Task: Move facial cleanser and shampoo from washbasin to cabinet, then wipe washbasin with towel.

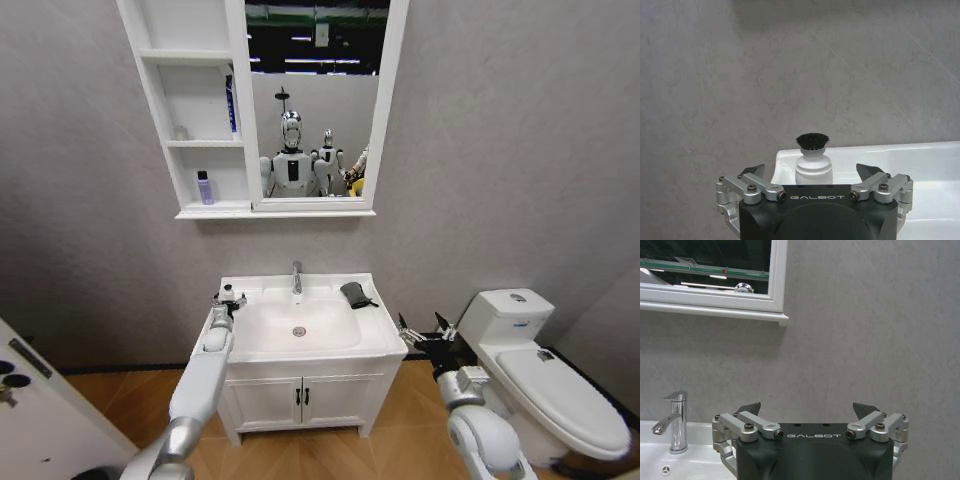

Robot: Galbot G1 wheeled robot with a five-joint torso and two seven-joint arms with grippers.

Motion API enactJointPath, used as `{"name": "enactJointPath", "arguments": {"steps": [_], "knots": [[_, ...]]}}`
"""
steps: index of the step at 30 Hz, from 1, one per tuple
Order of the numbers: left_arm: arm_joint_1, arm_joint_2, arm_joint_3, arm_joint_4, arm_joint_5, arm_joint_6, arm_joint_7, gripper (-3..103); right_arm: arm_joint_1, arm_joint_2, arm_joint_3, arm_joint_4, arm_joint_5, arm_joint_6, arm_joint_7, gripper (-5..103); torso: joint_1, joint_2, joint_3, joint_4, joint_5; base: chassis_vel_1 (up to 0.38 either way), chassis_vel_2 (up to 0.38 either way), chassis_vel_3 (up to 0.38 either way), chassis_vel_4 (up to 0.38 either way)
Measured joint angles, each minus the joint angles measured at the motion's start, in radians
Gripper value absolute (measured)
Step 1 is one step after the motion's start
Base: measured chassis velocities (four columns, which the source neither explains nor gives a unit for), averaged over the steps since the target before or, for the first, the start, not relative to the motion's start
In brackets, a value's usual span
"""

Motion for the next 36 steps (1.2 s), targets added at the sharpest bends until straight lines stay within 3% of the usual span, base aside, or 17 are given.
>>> {"name": "enactJointPath", "arguments": {"steps": [19, 21, 23, 25, 26, 29, 35, 36], "knots": [[-0.018, -0.012, -0.002, 0.044, 0.005, 0.001, 0.021, 103, -0.01, 0.007, 0.006, 0.009, -0.001, 0.002, 0.003, 100, 0.0, 0.0, 0.0, -0.0001, 0.0, 0.0, 0.0, 0.0, 0.0], [-0.017, -0.012, -0.001, 0.044, 0.005, 0.003, 0.024, 100, -0.01, 0.007, 0.006, 0.01, -0.001, 0.002, 0.003, 100, 0.0, 0.0, 0.0, -0.0001, 0.0, 0.0, 0.0, 0.0, 0.0], [-0.018, -0.009, -0.003, 0.048, 0.007, 0.006, 0.027, 90, -0.01, 0.007, 0.006, 0.013, -0.001, 0.002, 0.004, 100, 0.0, 0.0, 0.0, -0.0001, 0.0, 0.0, 0.0, 0.0, 0.0], [-0.019, -0.008, -0.003, 0.05, 0.007, 0.006, 0.028, 90, -0.01, 0.007, 0.006, 0.014, -0.001, 0.002, 0.004, 100, 0.0, 0.0, 0.0, -0.0001, 0.0, 0.0, 0.0, 0.0, 0.0], [-0.02, -0.005, -0.007, 0.056, 0.008, 0.006, 0.031, 80, -0.011, 0.007, 0.006, 0.016, -0.002, 0.002, 0.005, 100, 0.0, 0.0, 0.0, 0.0, 0.0, 0.0, 0.0, 0.0, 0.0], [-0.022, -0.004, -0.01, 0.059, 0.009, 0.006, 0.033, 74, -0.013, 0.007, 0.006, 0.017, -0.002, 0.002, 0.005, 100, 0.0, 0.0, 0.0, 0.0, 0.0, 0.0, 0.0, 0.0, 0.0], [-0.038, 0.0, -0.017, 0.071, 0.009, 0.005, 0.047, 46, -0.018, 0.001, 0.006, 0.022, -0.003, 0.001, 0.006, 100, 0.0, 0.0, 0.0, 0.0, -0.0001, 0.0, 0.0, 0.0, 0.0], [-0.038, 0.0, -0.017, 0.071, 0.009, 0.005, 0.047, 46, -0.018, 0.001, 0.006, 0.022, -0.003, 0.001, 0.006, 100, 0.0, 0.0, 0.0, 0.0, -0.0001, 0.0, 0.0, 0.0, 0.0]]}}
